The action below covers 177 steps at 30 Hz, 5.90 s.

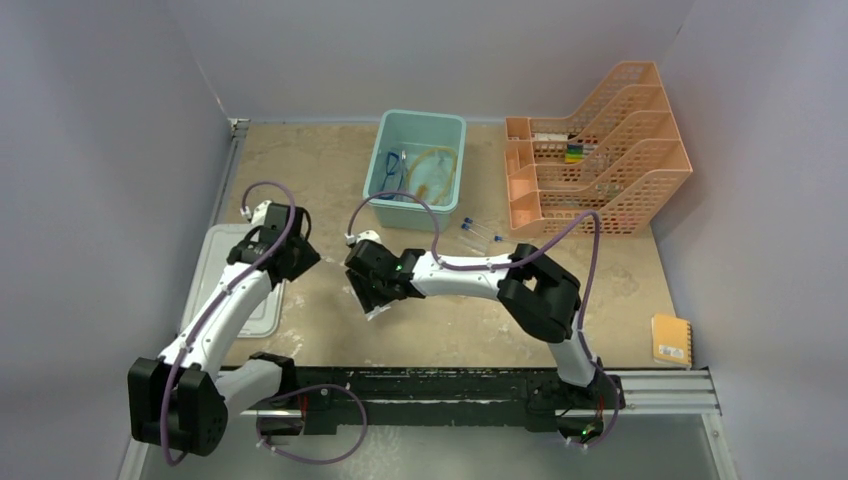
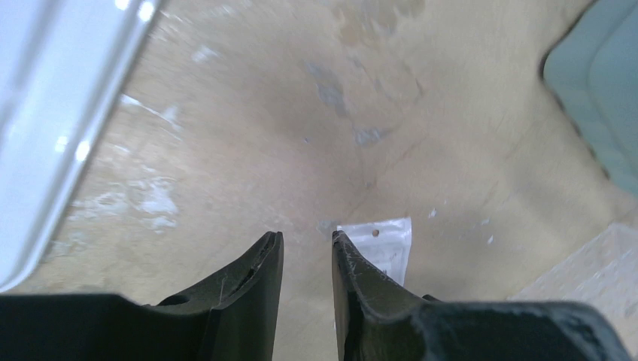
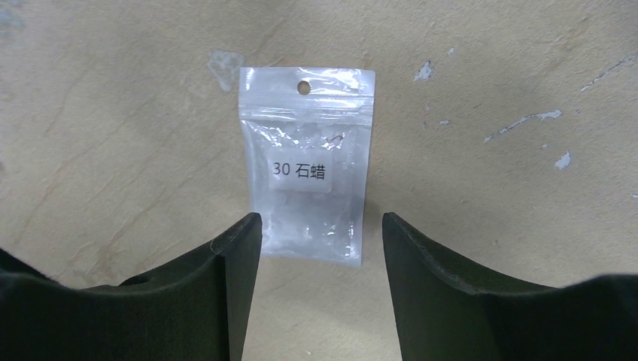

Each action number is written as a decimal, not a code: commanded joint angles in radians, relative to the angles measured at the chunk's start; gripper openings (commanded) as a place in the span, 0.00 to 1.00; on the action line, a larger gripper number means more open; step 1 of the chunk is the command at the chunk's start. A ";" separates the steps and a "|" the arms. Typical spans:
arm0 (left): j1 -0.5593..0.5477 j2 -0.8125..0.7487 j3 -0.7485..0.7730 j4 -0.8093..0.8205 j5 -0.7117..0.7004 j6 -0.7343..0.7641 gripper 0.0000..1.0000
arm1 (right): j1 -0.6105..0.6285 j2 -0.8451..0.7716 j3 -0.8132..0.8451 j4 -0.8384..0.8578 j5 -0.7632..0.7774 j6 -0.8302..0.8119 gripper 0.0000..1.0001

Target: Organize the chemistry lab equipment

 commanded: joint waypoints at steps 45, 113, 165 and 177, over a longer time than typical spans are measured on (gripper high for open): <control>0.037 0.008 0.321 0.010 0.112 0.061 0.42 | -0.387 -0.225 0.371 -0.144 0.177 -0.108 0.09; 0.016 0.134 0.258 0.059 -0.071 0.130 0.77 | -0.622 -0.663 -0.307 -0.263 0.062 0.215 0.65; 0.354 0.579 0.233 0.226 0.404 0.148 0.32 | -0.753 -0.420 -0.262 -0.036 0.010 0.006 0.63; 0.150 0.535 0.284 0.053 -0.039 0.189 0.66 | -0.778 -0.410 -0.260 -0.027 -0.018 -0.002 0.63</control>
